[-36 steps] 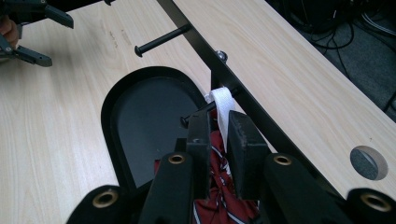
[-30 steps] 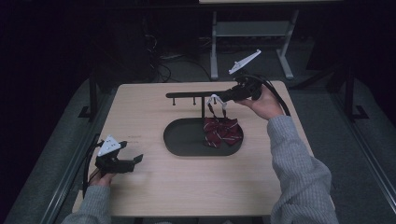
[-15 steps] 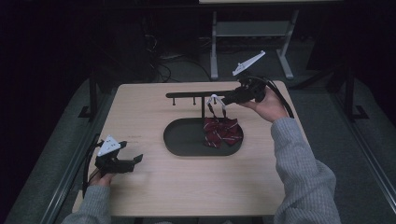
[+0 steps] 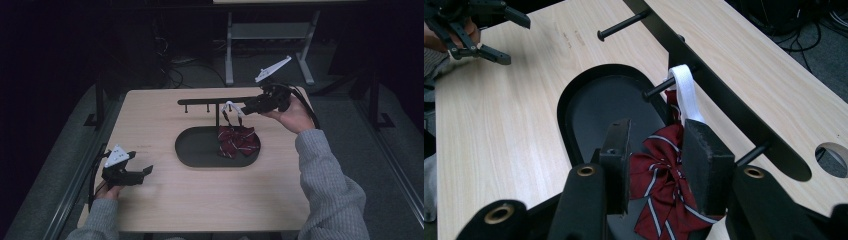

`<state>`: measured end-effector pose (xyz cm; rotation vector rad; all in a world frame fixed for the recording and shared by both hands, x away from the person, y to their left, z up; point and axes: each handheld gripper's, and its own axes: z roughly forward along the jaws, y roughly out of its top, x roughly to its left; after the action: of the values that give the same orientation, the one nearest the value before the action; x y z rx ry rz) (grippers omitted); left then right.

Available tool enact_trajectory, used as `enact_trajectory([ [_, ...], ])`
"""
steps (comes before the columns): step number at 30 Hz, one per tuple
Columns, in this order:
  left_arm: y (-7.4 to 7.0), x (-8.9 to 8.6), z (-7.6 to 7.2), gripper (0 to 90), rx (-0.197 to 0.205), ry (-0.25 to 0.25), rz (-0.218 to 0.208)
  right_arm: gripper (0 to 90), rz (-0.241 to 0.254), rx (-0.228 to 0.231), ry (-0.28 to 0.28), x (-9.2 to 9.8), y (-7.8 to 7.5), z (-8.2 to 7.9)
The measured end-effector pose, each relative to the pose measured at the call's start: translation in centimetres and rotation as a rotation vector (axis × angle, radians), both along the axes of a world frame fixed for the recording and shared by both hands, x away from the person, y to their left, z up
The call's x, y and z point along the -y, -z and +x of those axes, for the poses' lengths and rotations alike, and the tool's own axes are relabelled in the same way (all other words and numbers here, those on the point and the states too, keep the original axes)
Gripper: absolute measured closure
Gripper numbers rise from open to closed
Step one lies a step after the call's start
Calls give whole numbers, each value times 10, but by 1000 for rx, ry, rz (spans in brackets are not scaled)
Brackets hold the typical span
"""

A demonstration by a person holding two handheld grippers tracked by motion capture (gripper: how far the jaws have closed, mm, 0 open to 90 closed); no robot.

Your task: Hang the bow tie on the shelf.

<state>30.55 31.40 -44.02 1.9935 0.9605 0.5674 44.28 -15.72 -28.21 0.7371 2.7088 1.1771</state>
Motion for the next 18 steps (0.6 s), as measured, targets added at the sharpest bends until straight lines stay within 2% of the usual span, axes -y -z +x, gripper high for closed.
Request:
enact_trajectory([
  [13, 0, 1, 0, 130, 3, 0, 2, 596, 19, 6, 12, 14, -2, -9],
  [18, 0, 0, 0, 130, 3, 1, 4, 586, 22, -7, 19, 17, 0, -11],
])
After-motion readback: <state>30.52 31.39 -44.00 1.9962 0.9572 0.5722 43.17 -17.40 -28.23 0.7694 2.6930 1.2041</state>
